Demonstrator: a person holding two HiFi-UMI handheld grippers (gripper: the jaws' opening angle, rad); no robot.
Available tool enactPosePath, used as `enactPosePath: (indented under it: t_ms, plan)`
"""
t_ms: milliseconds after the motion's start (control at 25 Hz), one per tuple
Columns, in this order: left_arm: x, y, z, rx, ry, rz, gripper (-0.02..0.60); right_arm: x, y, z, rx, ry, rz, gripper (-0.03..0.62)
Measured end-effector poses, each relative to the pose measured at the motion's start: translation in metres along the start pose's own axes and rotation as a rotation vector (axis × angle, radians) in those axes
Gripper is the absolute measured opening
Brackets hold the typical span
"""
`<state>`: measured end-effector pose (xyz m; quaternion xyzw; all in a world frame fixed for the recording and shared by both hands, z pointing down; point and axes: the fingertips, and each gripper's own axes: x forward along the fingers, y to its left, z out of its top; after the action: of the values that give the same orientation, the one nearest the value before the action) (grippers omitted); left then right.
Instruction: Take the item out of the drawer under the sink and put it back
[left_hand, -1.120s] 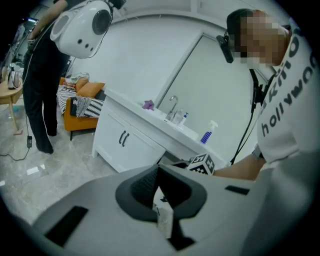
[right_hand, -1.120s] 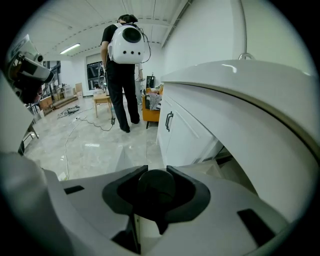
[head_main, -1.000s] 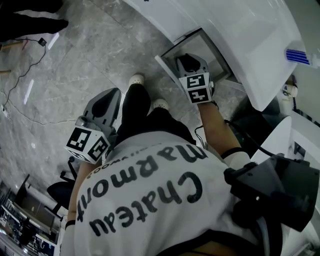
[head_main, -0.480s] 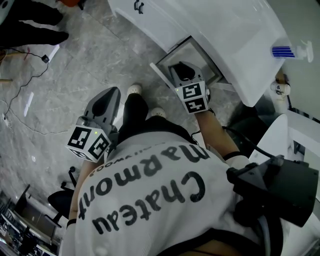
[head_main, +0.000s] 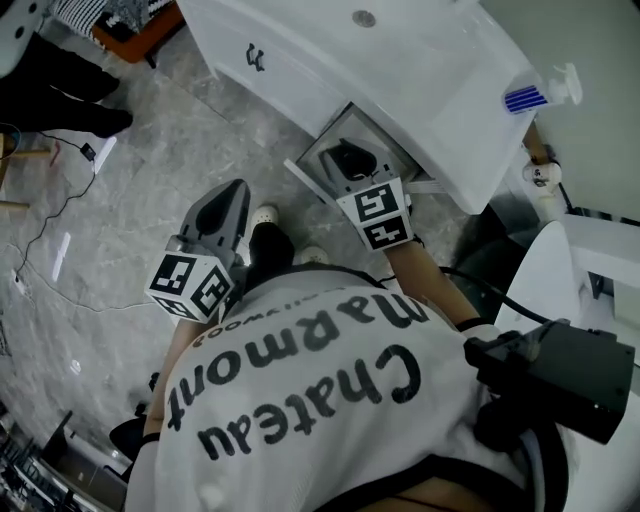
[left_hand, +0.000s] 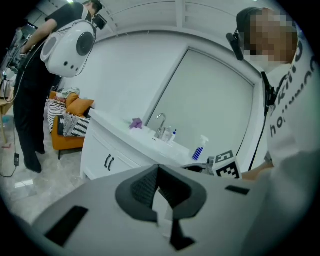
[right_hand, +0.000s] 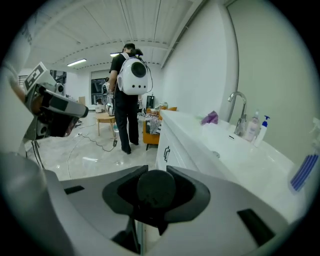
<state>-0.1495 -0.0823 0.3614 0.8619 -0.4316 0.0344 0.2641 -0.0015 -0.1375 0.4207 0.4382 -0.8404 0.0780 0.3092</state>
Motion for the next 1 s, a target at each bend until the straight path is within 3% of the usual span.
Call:
enactPosePath:
  t_ms: [120, 240, 600, 1000]
  plan:
    - [0.013, -0.006, 0.014, 0.004, -0.01, -0.026, 0.009, -0.015, -0.009, 0.026, 0.003, -0.052, -0.014, 0.12]
    - [0.03, -0.018, 0.028, 0.058, -0.004, -0.075, 0.009, -0.028, -0.019, 0.049, 0.02, -0.098, -0.036, 0.12]
    - [0.084, -0.062, 0.08, 0.132, 0.006, -0.302, 0.009, -0.064, -0.058, 0.107, 0.099, -0.234, -0.153, 0.12]
    - [0.124, -0.101, 0.106, 0.183, 0.063, -0.571, 0.009, -0.09, -0.091, 0.131, 0.176, -0.288, -0.361, 0.12]
